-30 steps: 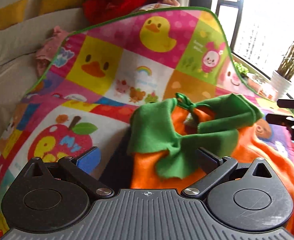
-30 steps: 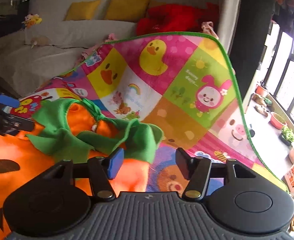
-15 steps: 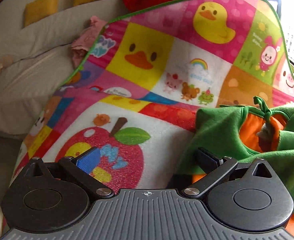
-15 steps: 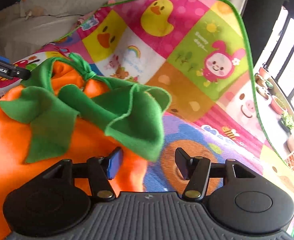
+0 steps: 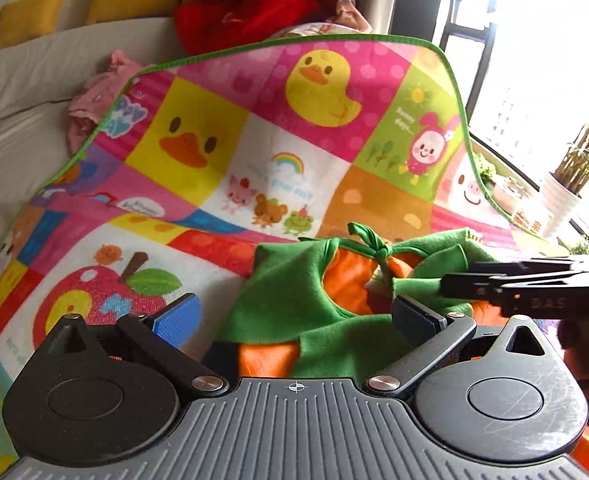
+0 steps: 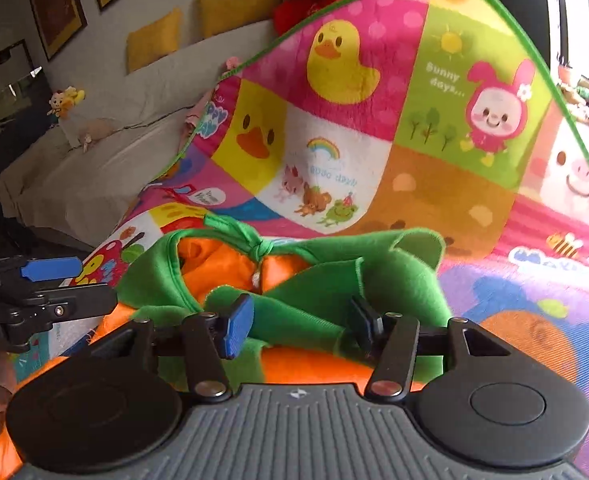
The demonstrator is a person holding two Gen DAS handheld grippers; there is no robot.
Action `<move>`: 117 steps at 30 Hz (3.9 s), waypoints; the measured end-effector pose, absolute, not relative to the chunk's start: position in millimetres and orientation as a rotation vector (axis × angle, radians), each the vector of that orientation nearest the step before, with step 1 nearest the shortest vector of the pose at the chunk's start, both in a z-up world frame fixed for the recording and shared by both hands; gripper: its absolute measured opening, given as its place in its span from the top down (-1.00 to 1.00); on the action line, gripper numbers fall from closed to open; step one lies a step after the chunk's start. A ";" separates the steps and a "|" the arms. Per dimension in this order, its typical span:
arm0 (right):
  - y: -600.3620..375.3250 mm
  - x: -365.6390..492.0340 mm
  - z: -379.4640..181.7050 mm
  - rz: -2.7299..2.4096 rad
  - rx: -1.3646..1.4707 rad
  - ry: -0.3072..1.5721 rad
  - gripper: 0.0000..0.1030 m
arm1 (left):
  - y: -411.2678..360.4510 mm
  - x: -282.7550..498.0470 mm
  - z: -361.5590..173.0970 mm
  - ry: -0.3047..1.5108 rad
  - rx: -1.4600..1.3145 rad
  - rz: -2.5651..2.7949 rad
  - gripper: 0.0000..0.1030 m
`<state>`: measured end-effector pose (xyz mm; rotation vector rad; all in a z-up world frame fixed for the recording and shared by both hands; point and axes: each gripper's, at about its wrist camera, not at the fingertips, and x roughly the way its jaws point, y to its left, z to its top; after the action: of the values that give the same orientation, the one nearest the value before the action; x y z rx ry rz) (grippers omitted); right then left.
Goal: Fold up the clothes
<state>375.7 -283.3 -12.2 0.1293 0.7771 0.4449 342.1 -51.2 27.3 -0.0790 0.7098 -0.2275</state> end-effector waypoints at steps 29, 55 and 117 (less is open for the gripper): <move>-279.0 372.1 -27.1 0.425 0.029 0.834 0.65 | -57.3 318.7 15.7 0.751 -0.146 -0.353 -1.00; -327.9 272.3 5.8 0.416 -0.249 0.759 0.99 | -53.8 325.6 6.4 0.777 -0.169 -0.296 -1.00; -295.5 327.0 26.2 0.477 -0.228 0.706 0.85 | -70.8 323.1 6.3 0.787 -0.230 -0.479 -1.00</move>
<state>327.0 -295.5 26.2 -0.2282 0.7057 0.4771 323.1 -70.8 6.3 -0.2298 0.7870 -0.4788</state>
